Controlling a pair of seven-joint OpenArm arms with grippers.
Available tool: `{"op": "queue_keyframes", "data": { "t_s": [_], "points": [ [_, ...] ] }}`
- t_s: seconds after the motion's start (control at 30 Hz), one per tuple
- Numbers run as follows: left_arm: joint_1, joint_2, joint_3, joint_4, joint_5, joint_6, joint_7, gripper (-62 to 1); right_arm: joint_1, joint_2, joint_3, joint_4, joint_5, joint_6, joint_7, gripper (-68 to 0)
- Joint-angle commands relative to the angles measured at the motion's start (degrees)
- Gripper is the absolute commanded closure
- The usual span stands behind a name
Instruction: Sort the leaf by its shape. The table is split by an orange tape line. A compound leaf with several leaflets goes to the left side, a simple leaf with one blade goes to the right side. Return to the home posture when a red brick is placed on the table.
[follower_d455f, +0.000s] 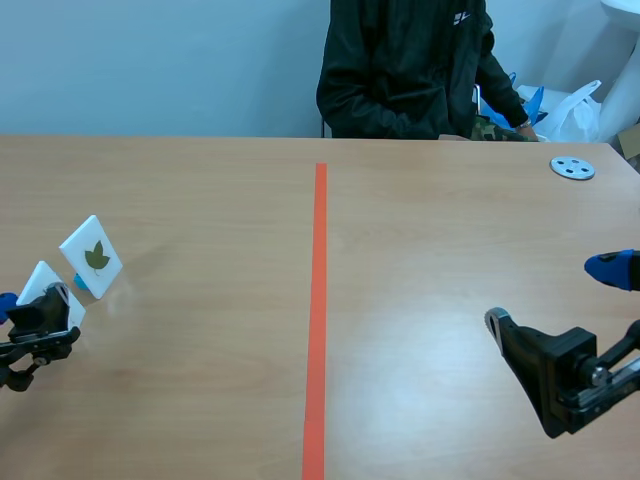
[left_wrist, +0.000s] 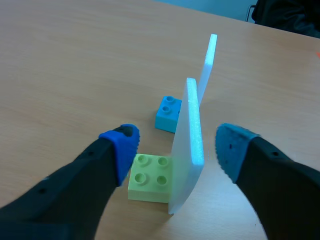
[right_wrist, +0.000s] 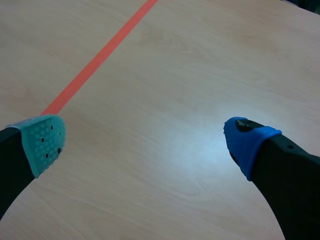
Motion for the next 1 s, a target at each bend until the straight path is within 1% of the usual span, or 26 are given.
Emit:
{"op": "queue_keyframes", "data": {
  "t_s": [0.0, 0.03, 0.1, 0.2, 0.4, 0.43, 0.53, 0.6, 0.67, 0.73, 0.87, 0.93, 0.97],
  "points": [
    [0.0, -0.8, 0.0, 1.7, -0.2, -0.1, -1.3, -46.3, 0.5, 0.5, 0.1, 0.3, 0.4, 0.0, 0.8, -67.9],
    [0.2, -0.8, 0.0, 2.1, -0.2, -0.2, -1.6, -48.8, 0.5, 0.5, 0.1, 0.3, 0.4, 0.0, 0.8, -67.9],
    [0.9, -1.0, 0.0, 3.6, -0.2, -0.3, -2.2, -50.7, 0.5, 0.5, 0.1, 0.3, 0.4, 0.0, 0.8, -67.9],
    [2.7, -1.9, 0.0, 8.3, -0.2, -0.4, -2.2, -50.8, 0.5, 0.5, 0.1, 0.3, 0.4, 0.0, 0.4, -67.9],
    [8.8, -4.8, 0.0, 20.6, -0.2, -0.8, -2.1, -50.9, 0.5, 0.5, 0.1, 0.3, 0.4, 0.0, 0.4, -67.9],
    [10.1, -5.2, 0.0, 22.7, -0.1, -0.9, -1.9, -51.7, 0.5, 0.5, 0.1, 0.3, 0.4, 0.0, 0.4, -67.9],
    [14.3, -5.8, 0.0, 29.2, 0.1, -1.9, -1.2, -58.6, 0.5, 0.5, 0.1, 0.3, 0.4, 0.0, 0.4, -67.9],
    [17.3, -5.8, 0.0, 33.8, 0.1, -3.7, 0.9, -60.4, 0.5, 0.5, 0.1, 0.3, 0.4, 0.0, 0.4, -67.9],
    [20.1, -5.7, 0.0, 38.1, 0.1, -6.4, 3.0, -60.6, 0.5, 0.6, 0.1, 0.3, 0.4, 0.0, 0.4, -67.9],
    [22.7, -5.7, 0.0, 42.2, 0.5, -9.0, 5.1, -62.3, 0.5, 0.8, 0.1, 0.3, 0.5, 0.0, 0.5, -67.9],
    [27.1, -6.2, 0.1, 49.6, 0.5, -14.6, 11.6, -62.3, 0.5, 1.9, 0.1, 0.3, 1.3, 0.0, 0.7, -67.9],
    [29.0, -6.4, 0.1, 52.7, 0.5, -16.4, 15.4, -62.3, 0.5, 2.4, 0.1, 0.3, 2.7, 0.2, 0.7, -67.9],
    [29.9, -6.4, 0.1, 54.1, 0.5, -16.5, 17.1, -62.3, 0.5, 2.5, 0.1, 0.3, 3.3, 0.2, 0.7, -67.9]
  ]
}}
